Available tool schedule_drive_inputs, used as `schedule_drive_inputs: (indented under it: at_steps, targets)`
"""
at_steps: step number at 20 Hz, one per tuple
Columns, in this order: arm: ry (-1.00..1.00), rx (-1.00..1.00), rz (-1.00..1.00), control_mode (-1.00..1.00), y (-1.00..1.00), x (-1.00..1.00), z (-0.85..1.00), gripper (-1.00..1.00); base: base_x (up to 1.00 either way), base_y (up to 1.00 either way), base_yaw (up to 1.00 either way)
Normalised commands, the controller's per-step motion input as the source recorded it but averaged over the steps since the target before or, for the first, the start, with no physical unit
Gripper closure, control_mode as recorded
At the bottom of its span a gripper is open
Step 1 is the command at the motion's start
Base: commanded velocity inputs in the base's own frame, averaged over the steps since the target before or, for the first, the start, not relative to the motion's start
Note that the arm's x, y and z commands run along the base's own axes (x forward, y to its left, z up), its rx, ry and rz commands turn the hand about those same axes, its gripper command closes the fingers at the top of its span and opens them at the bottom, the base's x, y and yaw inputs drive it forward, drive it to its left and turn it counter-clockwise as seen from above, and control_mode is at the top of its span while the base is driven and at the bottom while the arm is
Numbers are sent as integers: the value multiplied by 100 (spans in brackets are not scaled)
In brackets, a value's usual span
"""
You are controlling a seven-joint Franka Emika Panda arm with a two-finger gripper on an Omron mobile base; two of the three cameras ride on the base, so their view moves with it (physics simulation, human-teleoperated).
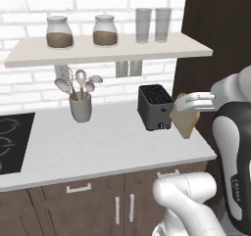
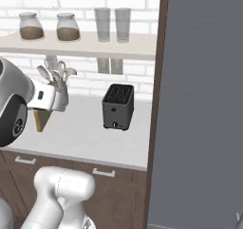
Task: Start the toaster. Once the lever pops up, take the bread to the plate on the dining counter.
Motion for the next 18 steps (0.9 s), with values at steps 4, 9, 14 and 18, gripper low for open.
schedule_drive_inputs:
  at_steps: [4, 9, 14, 18]
  targets:
    - [0, 0, 0, 100, 0, 0, 0, 100, -94, 0, 0]
    - [0, 0, 0, 100, 0, 0, 0, 100, -84, 0, 0]
    - [0, 0, 0, 100, 0, 0, 0, 100, -42, 0, 2]
    - [0, 0, 0, 100, 0, 0, 0, 100, -17, 0, 12]
